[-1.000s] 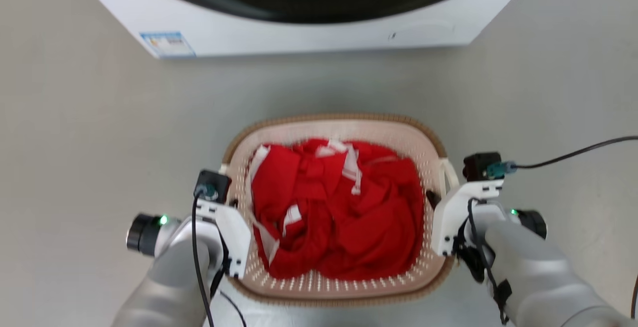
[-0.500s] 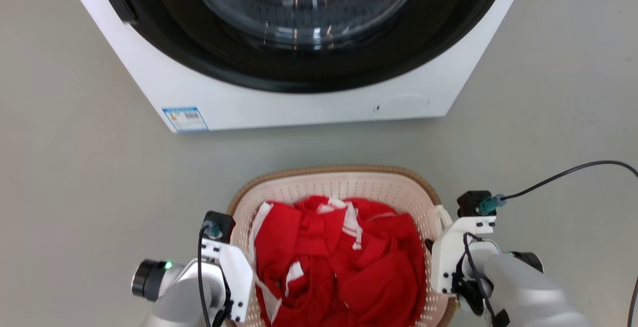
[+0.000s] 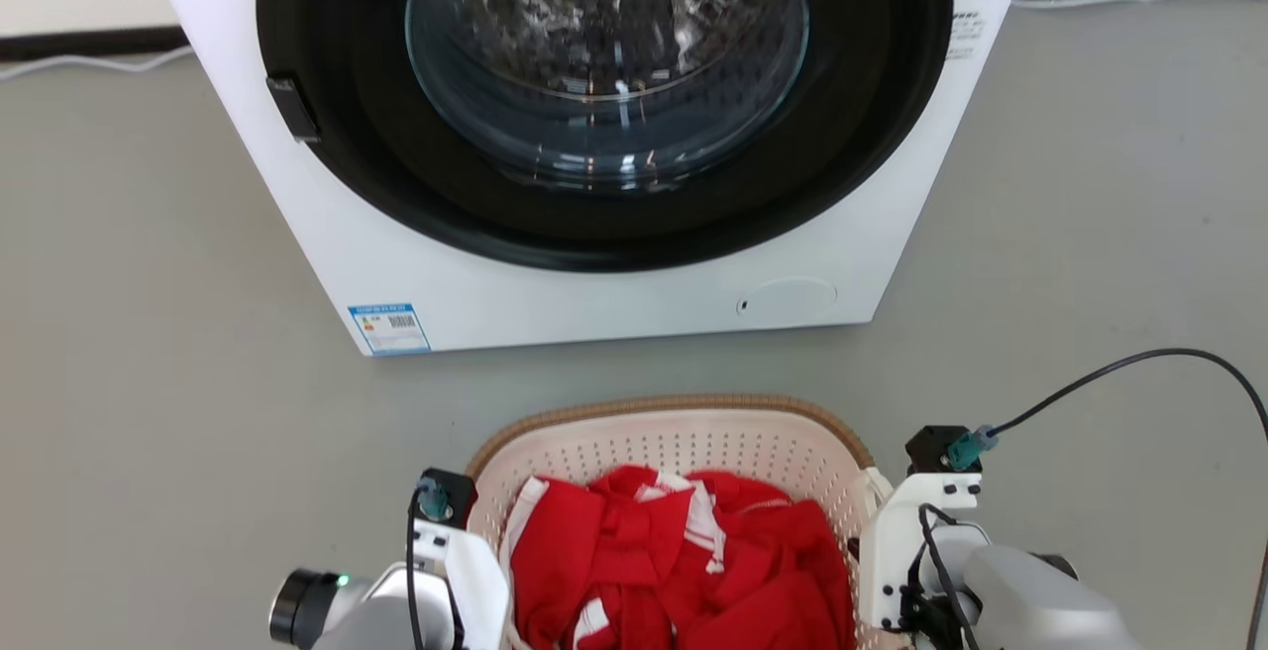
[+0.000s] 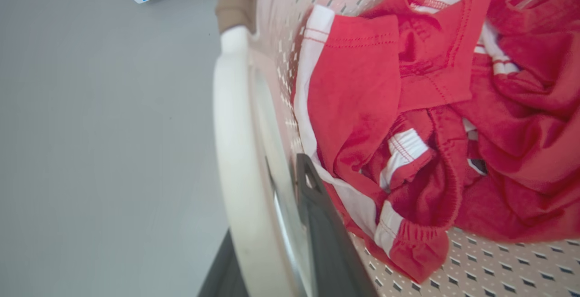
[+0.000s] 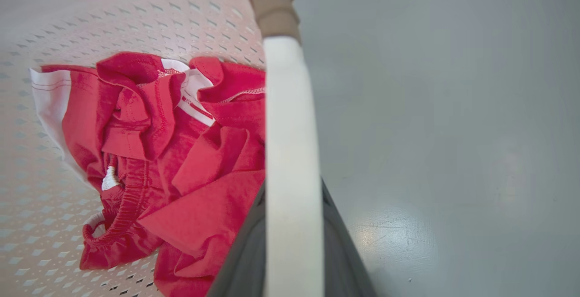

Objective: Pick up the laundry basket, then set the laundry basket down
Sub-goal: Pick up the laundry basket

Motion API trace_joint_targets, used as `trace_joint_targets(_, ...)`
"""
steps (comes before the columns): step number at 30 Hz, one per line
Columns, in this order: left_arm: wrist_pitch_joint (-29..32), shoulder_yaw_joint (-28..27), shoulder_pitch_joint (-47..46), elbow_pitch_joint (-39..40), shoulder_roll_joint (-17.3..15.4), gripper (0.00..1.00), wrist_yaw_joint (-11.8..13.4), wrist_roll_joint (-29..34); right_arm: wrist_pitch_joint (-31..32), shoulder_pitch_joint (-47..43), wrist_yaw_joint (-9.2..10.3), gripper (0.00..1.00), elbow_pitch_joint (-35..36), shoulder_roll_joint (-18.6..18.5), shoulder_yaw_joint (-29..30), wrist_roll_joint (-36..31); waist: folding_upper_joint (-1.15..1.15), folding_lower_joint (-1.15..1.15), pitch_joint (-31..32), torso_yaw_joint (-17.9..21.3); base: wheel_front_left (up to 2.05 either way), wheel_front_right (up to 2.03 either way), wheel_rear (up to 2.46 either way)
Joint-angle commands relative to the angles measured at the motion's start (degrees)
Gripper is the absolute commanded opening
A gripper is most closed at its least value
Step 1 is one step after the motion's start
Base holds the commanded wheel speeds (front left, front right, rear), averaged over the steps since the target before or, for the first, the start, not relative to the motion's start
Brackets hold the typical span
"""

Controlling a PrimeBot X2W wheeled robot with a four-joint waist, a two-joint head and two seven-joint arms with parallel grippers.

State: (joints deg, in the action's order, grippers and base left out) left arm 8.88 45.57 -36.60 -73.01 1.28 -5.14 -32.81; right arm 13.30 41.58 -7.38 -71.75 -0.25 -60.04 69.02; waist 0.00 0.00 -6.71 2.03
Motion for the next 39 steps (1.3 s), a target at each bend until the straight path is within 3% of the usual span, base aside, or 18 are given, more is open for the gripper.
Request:
trace_joint_targets(1, 0.8, -0.3, 0.7, -0.9, -4.3, 0.0, 0.4, 0.2, 0.1, -0.4, -0.11, 0.0, -1.2, -2.6, -0.4, 0.3, 0.0, 0.0, 0.8, 0.2, 0.0, 0.0, 0.0)
trace_joint_targets(18, 5.2, 1.4, 4.0, -0.9, -4.2, 0.0, 0.4, -1.0, 3.0, -3.1, -0.11, 0.0, -1.6, -2.6, -3.8, 5.7, 0.0, 0.0, 5.6, 0.0, 0.0, 0.0, 0.0)
trace_joint_targets(39, 5.1, 2.9, 5.0, -0.8, -4.2, 0.0, 0.5, -2.6, 2.4, -3.2, -0.11, 0.0, -1.8, -2.6, -8.5, 10.3, 0.0, 0.0, 6.2, 0.1, 0.0, 0.0, 0.0)
